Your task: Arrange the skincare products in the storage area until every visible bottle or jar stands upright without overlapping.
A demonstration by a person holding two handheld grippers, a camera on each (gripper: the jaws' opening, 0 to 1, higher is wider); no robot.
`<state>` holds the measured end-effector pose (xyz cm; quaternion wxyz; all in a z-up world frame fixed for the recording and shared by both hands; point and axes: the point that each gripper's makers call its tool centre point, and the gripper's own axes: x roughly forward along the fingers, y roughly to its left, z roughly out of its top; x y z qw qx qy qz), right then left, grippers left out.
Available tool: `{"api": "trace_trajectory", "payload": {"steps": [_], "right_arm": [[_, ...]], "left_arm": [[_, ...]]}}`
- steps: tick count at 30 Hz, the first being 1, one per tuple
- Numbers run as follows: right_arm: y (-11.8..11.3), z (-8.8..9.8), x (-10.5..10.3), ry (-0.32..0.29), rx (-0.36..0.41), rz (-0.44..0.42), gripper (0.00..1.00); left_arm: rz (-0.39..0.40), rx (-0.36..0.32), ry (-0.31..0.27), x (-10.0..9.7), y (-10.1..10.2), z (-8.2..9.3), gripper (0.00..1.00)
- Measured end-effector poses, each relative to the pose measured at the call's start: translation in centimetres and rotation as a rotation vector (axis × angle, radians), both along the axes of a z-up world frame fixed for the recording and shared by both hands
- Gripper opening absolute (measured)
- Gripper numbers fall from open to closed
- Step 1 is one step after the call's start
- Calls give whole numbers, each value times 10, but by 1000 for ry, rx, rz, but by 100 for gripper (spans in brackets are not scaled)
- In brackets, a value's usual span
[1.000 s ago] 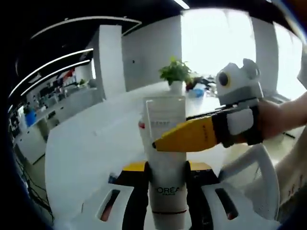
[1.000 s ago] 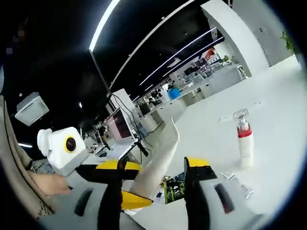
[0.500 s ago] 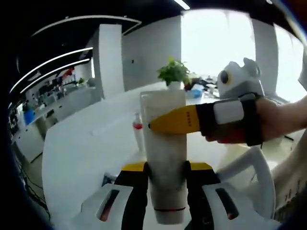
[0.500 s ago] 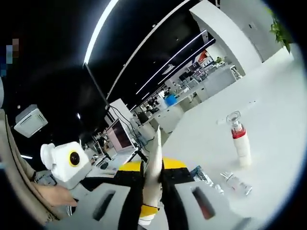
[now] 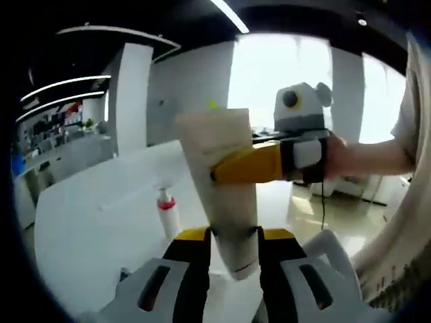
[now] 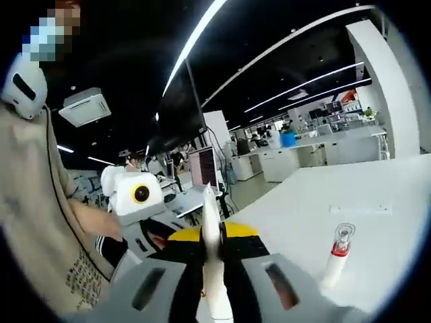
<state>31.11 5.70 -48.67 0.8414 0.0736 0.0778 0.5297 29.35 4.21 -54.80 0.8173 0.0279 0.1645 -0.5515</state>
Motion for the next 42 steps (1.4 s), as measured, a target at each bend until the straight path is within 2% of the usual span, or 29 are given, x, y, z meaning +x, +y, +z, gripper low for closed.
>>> {"api": "trace_trajectory", "payload": {"steps": [3,9,14,16,26,32,42], "right_arm": [[1,11,-7,-22,-17,81,8],[11,19,-28,-81,-95,254,8],[19,20,-35,-77,-83,311,8],[20,19,-35,-78,-85,316,8],[16,10,-21,-80,-88,309,10],[11,-13,4,-63,-162,280,12],[9,-30,47,-59,-210,210,15]], "left_arm": [[-79,10,-21,-2,-3,8,23],[-174,-9,-5,-12,-11,17,24],[-205,-32,28,-18,-14,18,24],[-222,-28,23,-21,-14,17,19],[-195,0,-3,-7,-16,9,17],[-161,92,-46,19,-18,-16,16],[-158,130,-67,65,-18,-36,15]]}}
